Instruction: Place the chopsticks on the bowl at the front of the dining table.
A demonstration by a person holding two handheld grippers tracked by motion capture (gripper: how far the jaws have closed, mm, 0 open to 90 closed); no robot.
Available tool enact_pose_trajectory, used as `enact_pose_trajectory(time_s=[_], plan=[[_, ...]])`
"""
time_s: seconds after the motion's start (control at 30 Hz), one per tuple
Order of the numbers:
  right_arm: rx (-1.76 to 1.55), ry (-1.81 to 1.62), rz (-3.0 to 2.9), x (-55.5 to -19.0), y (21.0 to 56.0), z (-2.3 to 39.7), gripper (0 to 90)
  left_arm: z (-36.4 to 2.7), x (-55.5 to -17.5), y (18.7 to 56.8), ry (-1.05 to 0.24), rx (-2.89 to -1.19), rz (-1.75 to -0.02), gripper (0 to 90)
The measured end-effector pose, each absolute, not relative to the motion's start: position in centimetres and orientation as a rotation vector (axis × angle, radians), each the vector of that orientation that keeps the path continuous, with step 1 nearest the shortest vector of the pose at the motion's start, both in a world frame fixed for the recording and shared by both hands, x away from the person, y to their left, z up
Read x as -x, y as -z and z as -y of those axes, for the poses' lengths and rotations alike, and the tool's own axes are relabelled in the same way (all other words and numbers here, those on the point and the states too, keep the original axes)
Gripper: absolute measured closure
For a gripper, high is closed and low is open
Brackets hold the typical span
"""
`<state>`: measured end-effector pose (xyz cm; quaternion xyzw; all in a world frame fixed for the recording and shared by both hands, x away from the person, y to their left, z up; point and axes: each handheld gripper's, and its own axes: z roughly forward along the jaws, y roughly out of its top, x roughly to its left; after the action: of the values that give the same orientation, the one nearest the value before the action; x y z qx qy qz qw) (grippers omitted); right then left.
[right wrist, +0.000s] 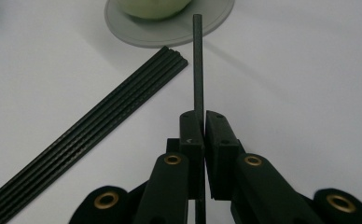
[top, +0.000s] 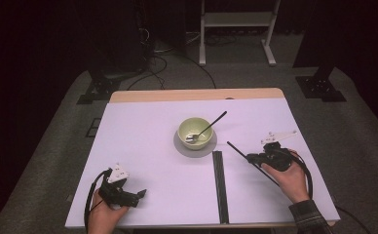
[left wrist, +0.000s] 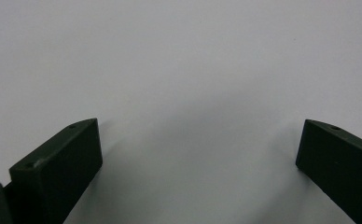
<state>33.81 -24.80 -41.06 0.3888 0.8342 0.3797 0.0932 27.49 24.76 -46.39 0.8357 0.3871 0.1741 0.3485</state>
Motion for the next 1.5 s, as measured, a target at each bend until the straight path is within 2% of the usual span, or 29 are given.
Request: enact_pose_trajectory(time_s=[1.5], plan=[[-1.107,-1.189,-2.489,-36.4,38.0,20.5,86.0,-24.8,-27.5,46.4,-0.451,-2.169,-1.001,0.0]])
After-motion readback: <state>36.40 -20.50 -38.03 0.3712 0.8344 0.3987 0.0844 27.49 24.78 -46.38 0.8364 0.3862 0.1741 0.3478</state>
